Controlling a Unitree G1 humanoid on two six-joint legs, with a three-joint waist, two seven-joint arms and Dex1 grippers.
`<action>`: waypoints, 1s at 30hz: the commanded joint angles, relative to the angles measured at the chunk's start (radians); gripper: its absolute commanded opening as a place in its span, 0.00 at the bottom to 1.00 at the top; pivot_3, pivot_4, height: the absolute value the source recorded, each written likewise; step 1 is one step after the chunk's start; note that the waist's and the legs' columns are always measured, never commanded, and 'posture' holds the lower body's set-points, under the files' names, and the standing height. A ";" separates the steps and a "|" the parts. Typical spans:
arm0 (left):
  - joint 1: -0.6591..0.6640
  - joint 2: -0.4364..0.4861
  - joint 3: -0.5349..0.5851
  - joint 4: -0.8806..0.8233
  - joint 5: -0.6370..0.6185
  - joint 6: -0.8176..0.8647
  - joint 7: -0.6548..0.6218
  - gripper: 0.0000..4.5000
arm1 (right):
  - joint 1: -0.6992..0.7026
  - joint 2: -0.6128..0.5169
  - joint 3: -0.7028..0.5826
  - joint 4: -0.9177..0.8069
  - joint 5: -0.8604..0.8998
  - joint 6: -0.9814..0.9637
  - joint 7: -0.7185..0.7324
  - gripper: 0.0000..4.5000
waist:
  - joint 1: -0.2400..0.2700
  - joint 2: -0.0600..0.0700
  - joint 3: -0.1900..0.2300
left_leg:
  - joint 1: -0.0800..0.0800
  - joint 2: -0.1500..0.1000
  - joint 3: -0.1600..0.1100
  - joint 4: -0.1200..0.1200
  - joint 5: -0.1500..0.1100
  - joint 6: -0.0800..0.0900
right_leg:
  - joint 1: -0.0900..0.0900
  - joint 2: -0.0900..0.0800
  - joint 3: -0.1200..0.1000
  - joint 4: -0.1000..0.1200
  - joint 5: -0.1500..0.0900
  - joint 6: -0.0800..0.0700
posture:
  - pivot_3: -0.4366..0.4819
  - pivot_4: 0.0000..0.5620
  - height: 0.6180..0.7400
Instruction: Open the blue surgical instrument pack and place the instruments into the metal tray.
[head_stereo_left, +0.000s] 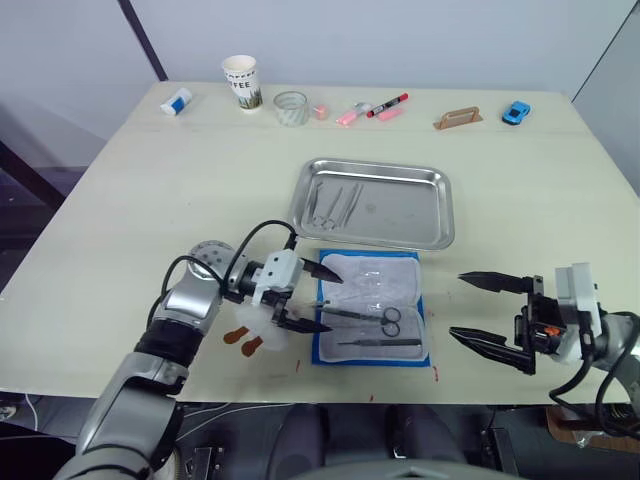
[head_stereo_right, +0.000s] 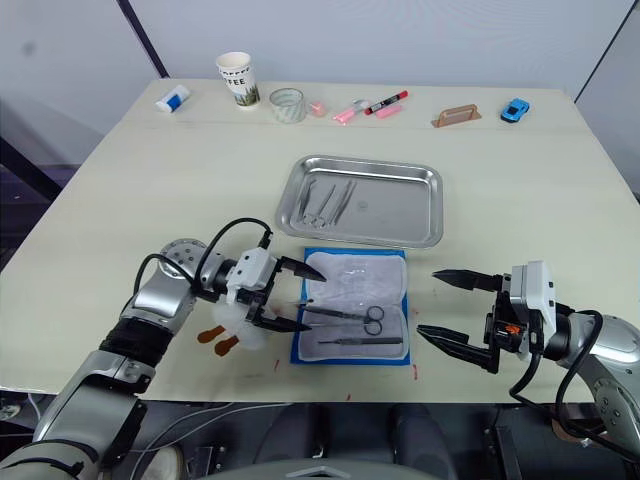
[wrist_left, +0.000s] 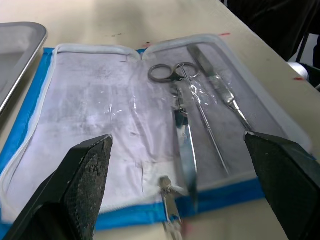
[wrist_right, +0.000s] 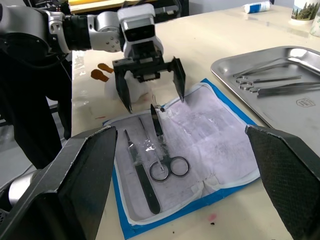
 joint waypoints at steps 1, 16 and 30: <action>-0.024 0.001 -0.008 0.027 0.035 -0.038 -0.024 0.99 | -0.002 0.010 -0.001 -0.048 0.003 -0.014 -0.011 1.00 | 0.000 0.000 0.000 | 0.000 0.000 0.000 0.000 0.000 0.000 | 0.000 0.000 0.000 0.000 0.000 0.000 | 0.48 0.27 0.82; -0.043 -0.021 -0.070 0.112 0.138 -0.050 -0.003 0.99 | -0.039 0.024 0.072 -0.054 -0.087 -0.040 -0.042 1.00 | 0.000 0.001 -0.001 | 0.002 0.000 -0.001 0.007 0.000 0.000 | 0.001 0.001 0.000 0.008 0.000 0.000 | 0.48 0.27 0.82; -0.007 -0.025 -0.071 0.097 0.116 -0.026 -0.029 0.99 | -0.178 0.077 0.273 0.010 -0.281 -0.012 -0.158 1.00 | 0.000 0.002 -0.001 | 0.002 0.000 -0.001 0.007 0.000 0.000 | 0.001 0.001 0.001 0.008 0.000 0.000 | 0.48 0.27 0.82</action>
